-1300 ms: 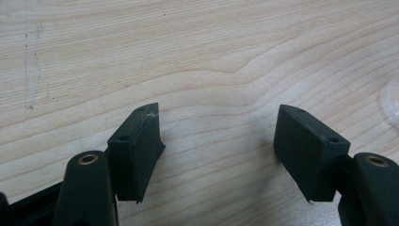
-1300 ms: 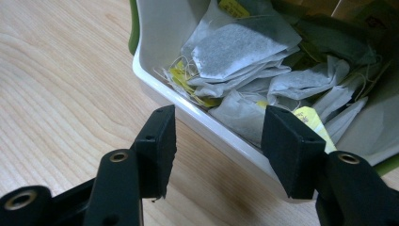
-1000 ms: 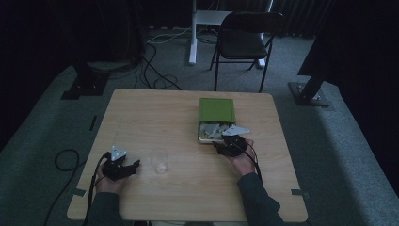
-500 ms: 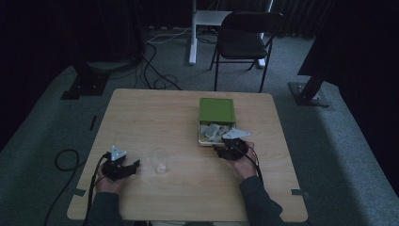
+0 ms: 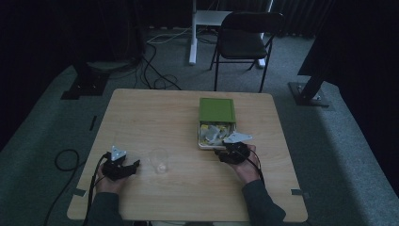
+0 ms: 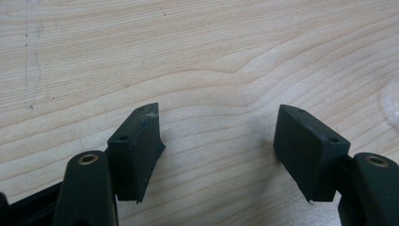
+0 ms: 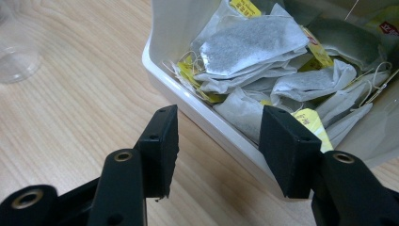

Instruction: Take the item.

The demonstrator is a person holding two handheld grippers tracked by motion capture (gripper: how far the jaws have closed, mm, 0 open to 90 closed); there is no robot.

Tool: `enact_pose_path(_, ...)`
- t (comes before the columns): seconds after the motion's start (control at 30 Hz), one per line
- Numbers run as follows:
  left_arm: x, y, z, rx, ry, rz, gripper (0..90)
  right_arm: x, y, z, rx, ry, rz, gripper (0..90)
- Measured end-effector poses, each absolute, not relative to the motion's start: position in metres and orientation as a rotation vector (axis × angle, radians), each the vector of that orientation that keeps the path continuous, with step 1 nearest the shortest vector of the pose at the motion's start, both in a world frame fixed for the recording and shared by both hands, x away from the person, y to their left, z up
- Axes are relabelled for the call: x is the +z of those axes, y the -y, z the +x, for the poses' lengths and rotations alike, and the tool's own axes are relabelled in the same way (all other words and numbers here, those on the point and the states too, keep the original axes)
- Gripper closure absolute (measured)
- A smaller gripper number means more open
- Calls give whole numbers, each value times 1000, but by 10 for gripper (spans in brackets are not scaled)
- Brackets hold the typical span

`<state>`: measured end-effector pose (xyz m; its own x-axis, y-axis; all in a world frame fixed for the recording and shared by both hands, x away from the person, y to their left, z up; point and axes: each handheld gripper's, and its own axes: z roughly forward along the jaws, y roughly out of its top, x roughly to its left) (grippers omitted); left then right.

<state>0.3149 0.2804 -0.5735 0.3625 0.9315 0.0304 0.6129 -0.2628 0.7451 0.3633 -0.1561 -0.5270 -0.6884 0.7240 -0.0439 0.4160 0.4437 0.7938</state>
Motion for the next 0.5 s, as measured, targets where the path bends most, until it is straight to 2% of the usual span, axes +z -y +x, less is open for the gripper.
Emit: enact_pose_path(0.5,-573,-280,315,633,-1334,1982,335,-525,157,361,1135,-2308,969,458)
